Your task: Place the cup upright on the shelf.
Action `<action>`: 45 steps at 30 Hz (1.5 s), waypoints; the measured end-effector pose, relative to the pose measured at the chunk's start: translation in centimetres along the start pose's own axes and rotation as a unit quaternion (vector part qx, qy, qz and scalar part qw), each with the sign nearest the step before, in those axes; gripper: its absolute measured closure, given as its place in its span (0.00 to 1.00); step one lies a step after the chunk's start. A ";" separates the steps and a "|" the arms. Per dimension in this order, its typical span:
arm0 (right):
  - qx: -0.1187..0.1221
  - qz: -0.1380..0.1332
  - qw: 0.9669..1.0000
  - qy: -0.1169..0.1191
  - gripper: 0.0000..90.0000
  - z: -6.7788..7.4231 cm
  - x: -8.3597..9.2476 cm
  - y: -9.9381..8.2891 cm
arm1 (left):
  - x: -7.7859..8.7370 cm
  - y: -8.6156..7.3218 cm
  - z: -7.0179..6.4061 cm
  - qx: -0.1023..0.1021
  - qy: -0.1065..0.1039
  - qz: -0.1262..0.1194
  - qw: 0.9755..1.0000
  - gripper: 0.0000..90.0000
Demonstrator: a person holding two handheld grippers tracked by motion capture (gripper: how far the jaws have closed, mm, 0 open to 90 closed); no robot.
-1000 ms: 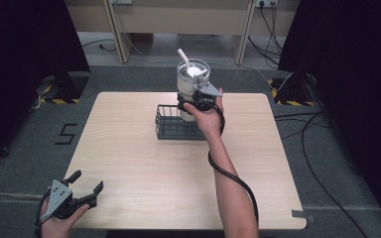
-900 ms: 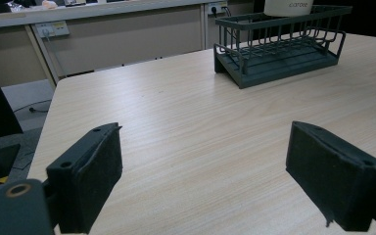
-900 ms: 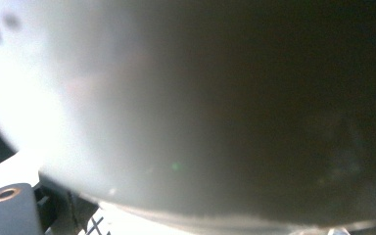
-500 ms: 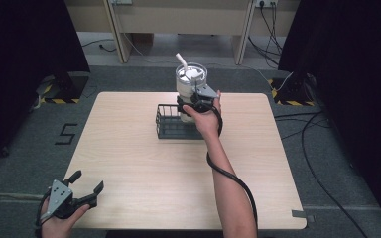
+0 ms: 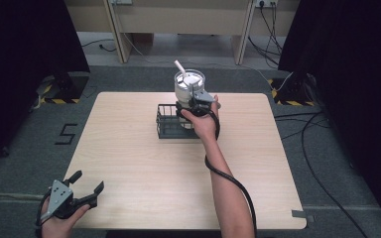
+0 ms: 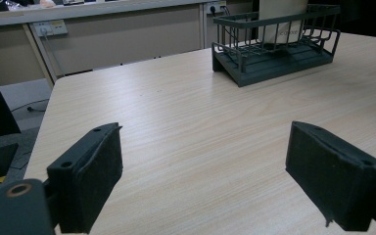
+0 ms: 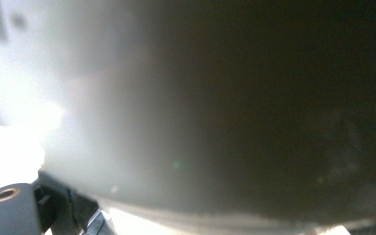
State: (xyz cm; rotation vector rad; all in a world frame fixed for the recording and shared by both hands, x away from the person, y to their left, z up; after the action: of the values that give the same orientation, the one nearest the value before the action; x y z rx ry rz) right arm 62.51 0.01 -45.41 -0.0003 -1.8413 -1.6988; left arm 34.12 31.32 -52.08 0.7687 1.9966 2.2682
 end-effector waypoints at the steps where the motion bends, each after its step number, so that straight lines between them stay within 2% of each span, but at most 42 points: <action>1: -0.001 0.001 1.000 -0.001 0.11 0.0 -0.1 -0.1 | 0.0 0.0 0.0 0.000 0.000 -0.001 1.000 0.15; 11: 0.003 -0.007 1.000 -0.003 0.10 0.1 -0.1 -0.5 | 0.0 0.0 -0.2 -0.004 -0.002 0.000 1.000 0.14; 19: -0.008 -0.026 1.000 0.004 0.09 0.2 0.0 -0.9 | 0.1 0.1 -0.3 -0.007 -0.003 -0.001 1.000 0.14; 22: -0.010 -0.024 1.000 0.010 0.04 0.4 -0.1 -1.3 | 0.1 0.1 -0.3 -0.006 -0.003 -0.001 1.000 0.14; 27: -0.008 -0.024 1.000 0.010 0.01 0.4 -0.1 -1.7 | 0.0 0.1 -0.3 -0.007 -0.003 -0.001 1.000 0.14; 45: -0.001 -0.023 1.000 0.002 0.02 0.0 2.0 -2.1 | 0.1 0.1 -0.3 -0.009 0.000 -0.001 1.000 0.14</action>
State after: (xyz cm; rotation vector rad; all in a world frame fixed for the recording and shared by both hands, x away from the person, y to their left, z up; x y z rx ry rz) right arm 60.00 -1.16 -46.43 0.0446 -1.8508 -1.7299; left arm 34.02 31.08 -51.94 0.7667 1.9724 2.2817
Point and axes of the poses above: each handheld gripper's, and its own axes: x roughly backward along the jaws, y roughly out of its top, z roughly to its left, the point moved 8 cm from there along -x, roughly forward along the jaws, and after that the axes turned 8 degrees about z, right-handed, at the moved point
